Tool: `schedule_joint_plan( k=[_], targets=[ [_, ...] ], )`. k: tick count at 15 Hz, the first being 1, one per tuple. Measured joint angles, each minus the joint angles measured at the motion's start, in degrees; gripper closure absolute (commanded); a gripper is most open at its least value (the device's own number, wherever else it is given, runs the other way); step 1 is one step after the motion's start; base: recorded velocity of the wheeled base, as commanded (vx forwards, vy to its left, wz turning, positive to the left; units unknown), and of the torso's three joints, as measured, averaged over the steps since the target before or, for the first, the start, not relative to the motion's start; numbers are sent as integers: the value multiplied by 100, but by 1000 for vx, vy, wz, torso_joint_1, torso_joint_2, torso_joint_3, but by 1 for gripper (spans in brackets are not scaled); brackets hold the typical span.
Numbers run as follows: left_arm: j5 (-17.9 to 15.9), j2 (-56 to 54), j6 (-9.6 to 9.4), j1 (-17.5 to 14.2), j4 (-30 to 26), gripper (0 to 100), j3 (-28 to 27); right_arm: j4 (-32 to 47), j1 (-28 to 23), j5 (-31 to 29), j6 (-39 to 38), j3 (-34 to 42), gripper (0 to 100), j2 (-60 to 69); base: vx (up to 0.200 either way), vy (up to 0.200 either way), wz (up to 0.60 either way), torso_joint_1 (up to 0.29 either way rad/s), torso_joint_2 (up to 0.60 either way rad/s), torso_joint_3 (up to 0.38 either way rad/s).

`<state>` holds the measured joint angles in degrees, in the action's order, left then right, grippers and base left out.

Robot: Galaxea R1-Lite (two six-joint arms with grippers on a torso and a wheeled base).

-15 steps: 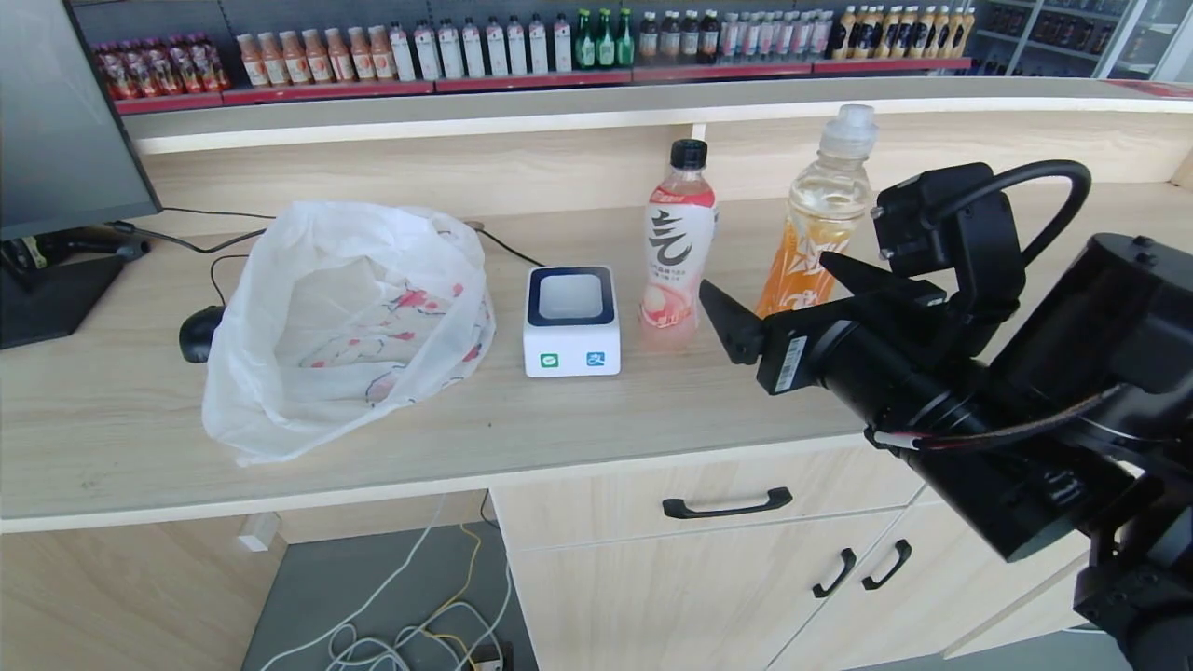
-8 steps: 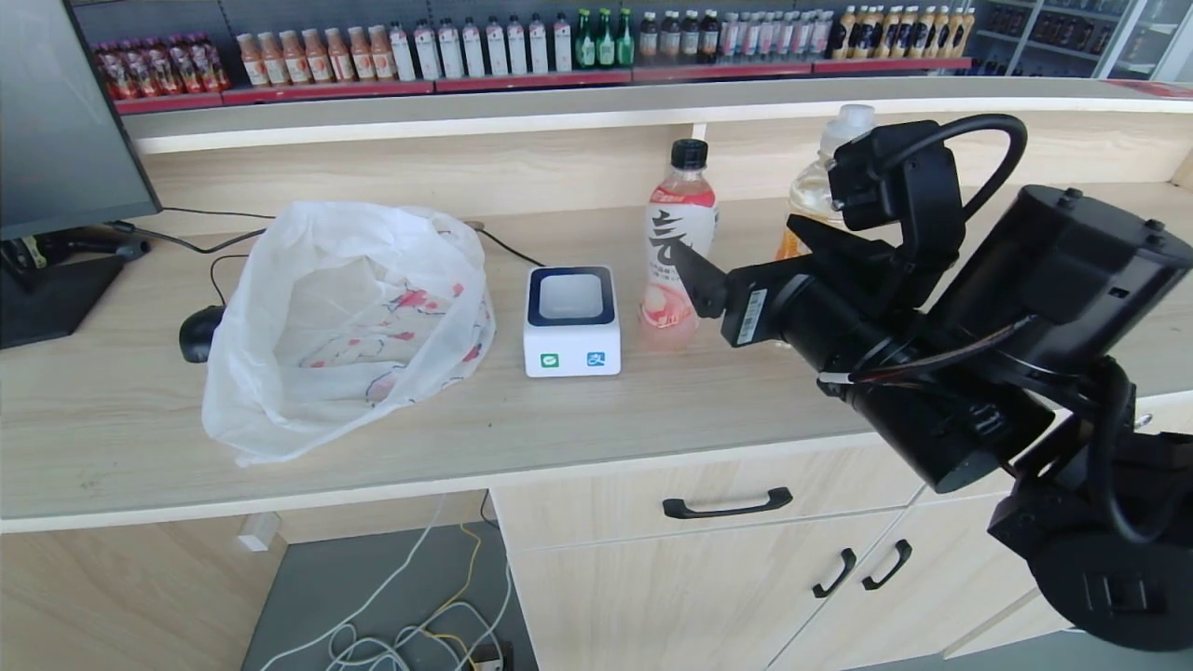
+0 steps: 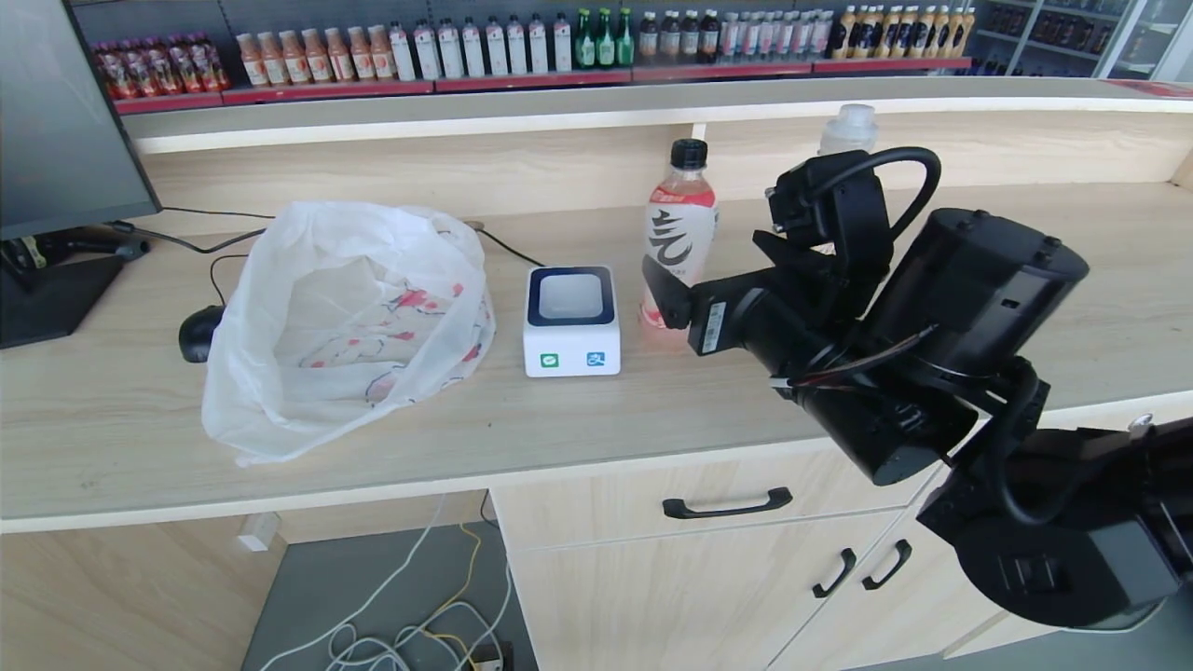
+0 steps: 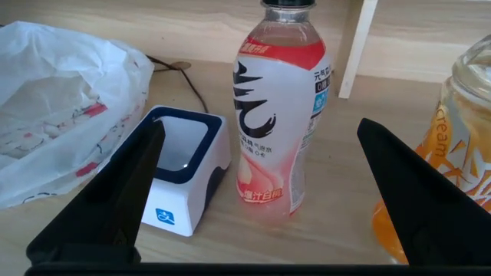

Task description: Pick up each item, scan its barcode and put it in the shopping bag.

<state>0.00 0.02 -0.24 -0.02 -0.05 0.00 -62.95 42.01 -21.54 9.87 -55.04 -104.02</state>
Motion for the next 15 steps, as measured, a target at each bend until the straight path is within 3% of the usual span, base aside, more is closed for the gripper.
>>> schedule_joint_plan(
  k=[3, 15],
  targets=[
    [-2, 0, 0, 0, 0, 0, 0, -380, -12, 1, -151, -41, 0, -265, 0, 0, 0, 0, 0, 0],
    [0, 0, 0, 0, -2, 0, 0, -413, -328, 375, -156, -358, 0, -959, 0, 0, 0, 0, 0, 0]
  ],
)
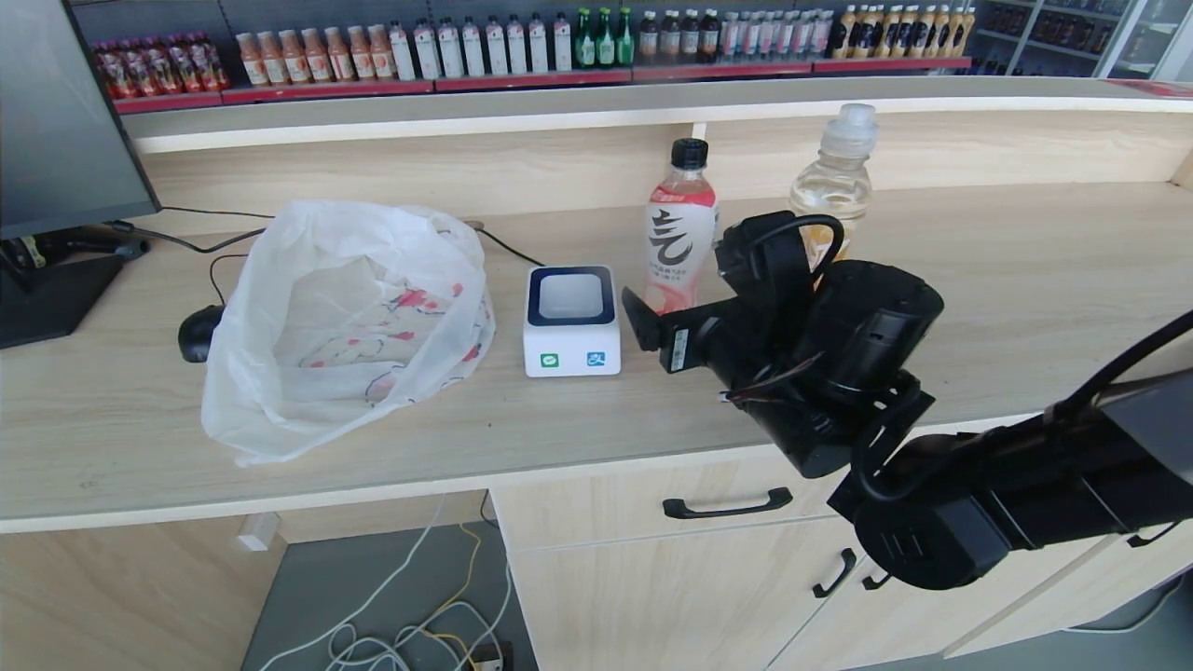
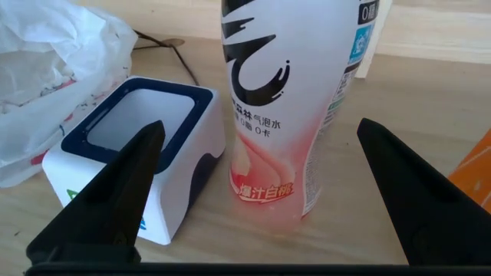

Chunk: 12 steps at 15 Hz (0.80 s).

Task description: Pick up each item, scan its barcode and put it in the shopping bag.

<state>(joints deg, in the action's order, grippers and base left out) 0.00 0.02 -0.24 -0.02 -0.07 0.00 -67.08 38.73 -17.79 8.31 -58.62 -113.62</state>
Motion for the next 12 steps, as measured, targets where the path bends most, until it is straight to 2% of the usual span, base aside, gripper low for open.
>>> schedule_joint_plan(
  k=[9, 12],
  targets=[
    [0, 0, 0, -2, 2, 0, 0, -2, -218, 11, 83, -361, 0, -228, 0, 0, 0, 0, 0, 0],
    [0, 0, 0, -2, 0, 0, 0, 0, -249, 202, 71, -488, 0, -315, 0, 0, 0, 0, 0, 0]
  ],
)
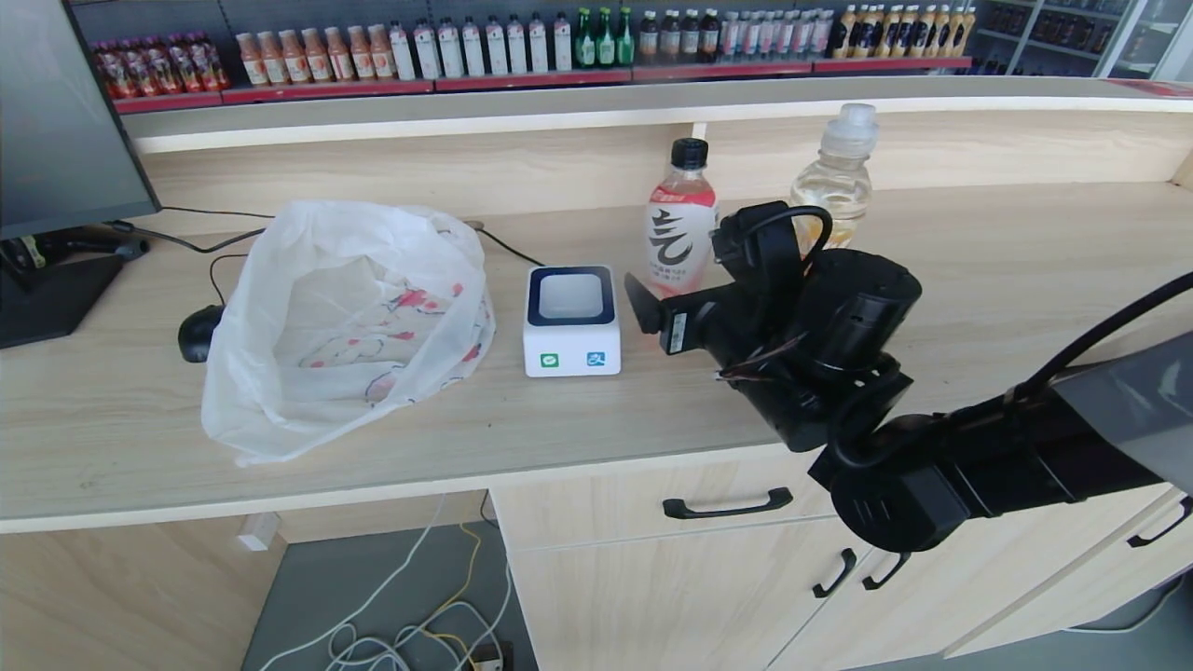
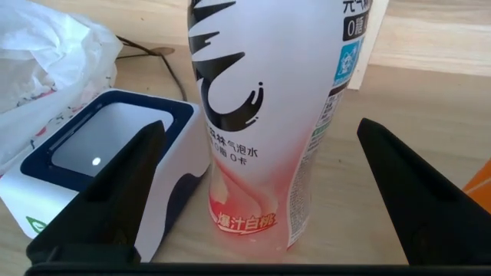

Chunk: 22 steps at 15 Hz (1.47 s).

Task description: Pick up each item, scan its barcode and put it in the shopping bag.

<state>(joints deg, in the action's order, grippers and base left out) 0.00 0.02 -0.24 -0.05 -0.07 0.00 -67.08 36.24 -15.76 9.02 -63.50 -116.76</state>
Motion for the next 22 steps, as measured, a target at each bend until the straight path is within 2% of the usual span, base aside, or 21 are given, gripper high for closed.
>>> schedule_joint_plan(
  k=[9, 22],
  targets=[
    [0, 0, -2, 2, 2, 0, 0, 2, -102, 30, -7, -642, 0, -352, 0, 0, 0, 0, 0, 0],
    [-2, 0, -2, 0, 5, 0, 0, 5, -179, 101, -2, -955, 0, -724, 0, 0, 0, 0, 0, 0]
  ],
)
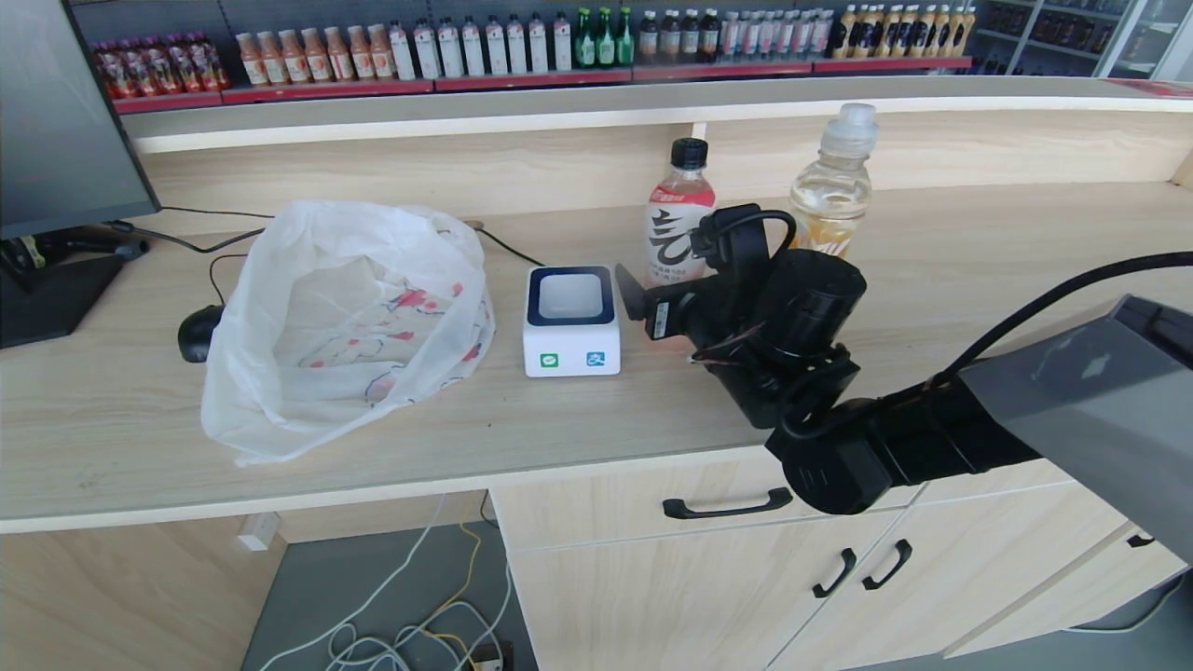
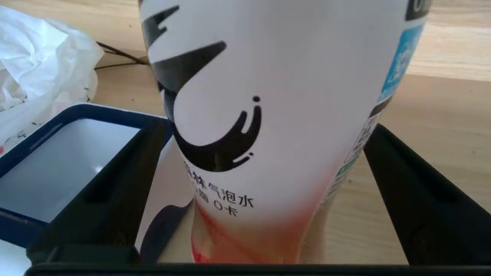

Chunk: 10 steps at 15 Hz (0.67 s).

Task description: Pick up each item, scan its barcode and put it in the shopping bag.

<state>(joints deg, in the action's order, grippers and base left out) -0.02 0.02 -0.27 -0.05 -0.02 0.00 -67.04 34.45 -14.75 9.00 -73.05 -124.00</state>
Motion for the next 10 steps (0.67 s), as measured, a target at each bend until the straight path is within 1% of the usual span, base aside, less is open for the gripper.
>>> schedule_joint_plan(
  k=[6, 10],
  targets=[
    [2, 0, 0, 2, -5, 0, 0, 12, -39, -2, 4, -358, 0, -177, 0, 0, 0, 0, 0, 0],
    [2, 0, 2, 2, -5, 0, 0, 17, -46, -9, 4, -433, 0, -213, 0, 0, 0, 0, 0, 0]
  ],
)
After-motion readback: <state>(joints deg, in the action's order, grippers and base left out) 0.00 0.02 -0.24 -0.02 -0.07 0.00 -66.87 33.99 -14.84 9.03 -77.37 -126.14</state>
